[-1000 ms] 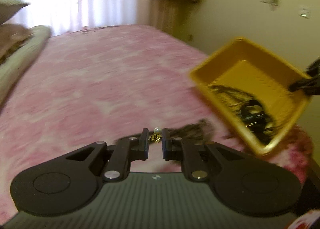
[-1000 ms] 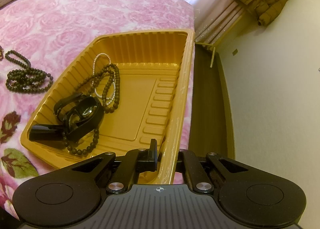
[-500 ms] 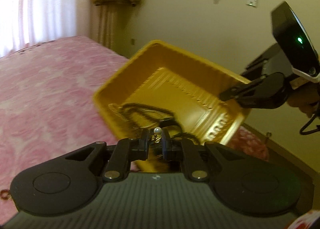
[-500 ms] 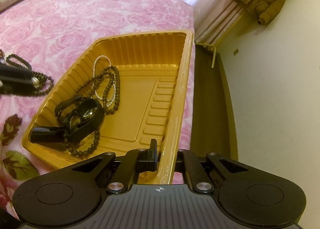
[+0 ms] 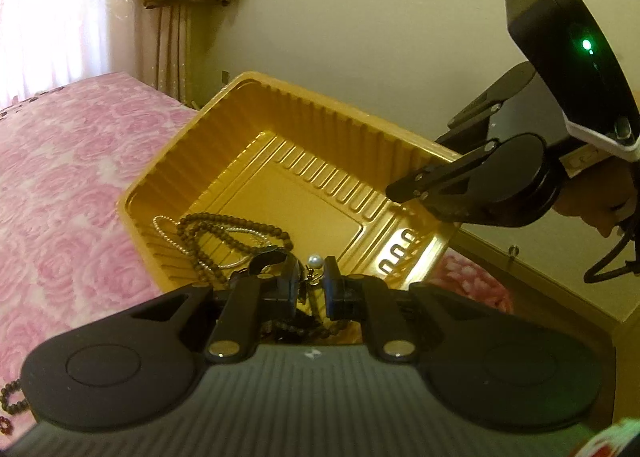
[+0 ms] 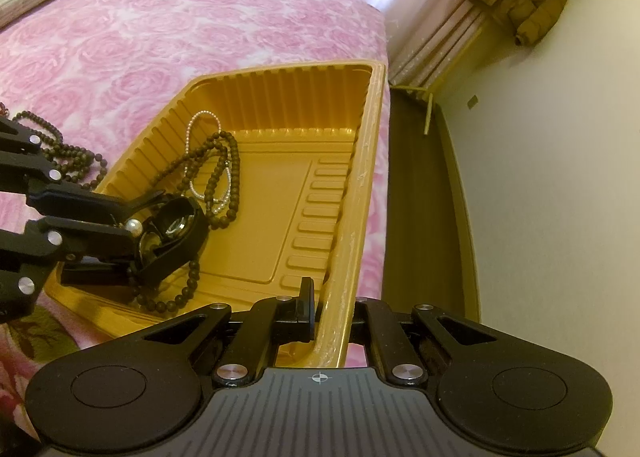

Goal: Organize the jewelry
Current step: 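Carry the gold pendant into the yellow tray and open the left tool, then move the open left tool over the red bead bracelet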

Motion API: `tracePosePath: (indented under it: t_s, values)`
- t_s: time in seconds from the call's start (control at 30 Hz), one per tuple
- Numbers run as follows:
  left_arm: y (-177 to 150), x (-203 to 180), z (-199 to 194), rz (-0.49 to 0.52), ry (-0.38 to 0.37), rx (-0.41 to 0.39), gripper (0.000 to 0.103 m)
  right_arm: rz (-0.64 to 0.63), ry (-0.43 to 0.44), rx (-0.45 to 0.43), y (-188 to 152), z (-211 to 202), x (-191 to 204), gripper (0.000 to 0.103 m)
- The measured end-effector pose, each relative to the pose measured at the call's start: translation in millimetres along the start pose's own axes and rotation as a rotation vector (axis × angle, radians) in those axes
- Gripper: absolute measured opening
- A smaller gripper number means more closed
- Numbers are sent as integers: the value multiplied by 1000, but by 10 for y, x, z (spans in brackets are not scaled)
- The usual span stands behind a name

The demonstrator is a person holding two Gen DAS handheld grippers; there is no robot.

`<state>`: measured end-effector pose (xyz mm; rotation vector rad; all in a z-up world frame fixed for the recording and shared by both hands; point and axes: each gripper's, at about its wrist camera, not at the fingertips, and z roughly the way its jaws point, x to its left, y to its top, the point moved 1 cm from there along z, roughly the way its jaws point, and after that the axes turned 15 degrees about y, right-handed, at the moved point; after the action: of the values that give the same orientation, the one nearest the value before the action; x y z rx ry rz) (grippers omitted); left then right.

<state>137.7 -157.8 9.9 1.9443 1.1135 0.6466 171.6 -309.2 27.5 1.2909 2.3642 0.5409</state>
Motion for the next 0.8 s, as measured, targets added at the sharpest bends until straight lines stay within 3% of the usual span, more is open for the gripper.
tracePosePath:
  t_s: [0.1,0.13,0.17,0.3,0.47,0.8]
  values:
    - [22,-21,34,6,-12,4,13,2,0,0,10,5,-6,6]
    - [22,-20,33,5,-12,5,25,1,-1,0,14,7,-2,6]
    - [17,-13,21,6,-7,-2,29,2,-1,0,12,9,-4,6]
    - [-54,146,-84,-9,50,-17,31,2,0,1,6,14,-5,6]
    - [-295,649,-347,-70,198,-11,37,2,-1,0,-8,22,-11,6]
    - [-915,1700,-938,-204,547,51,37,2,-1,5,-23,53,-13,6]
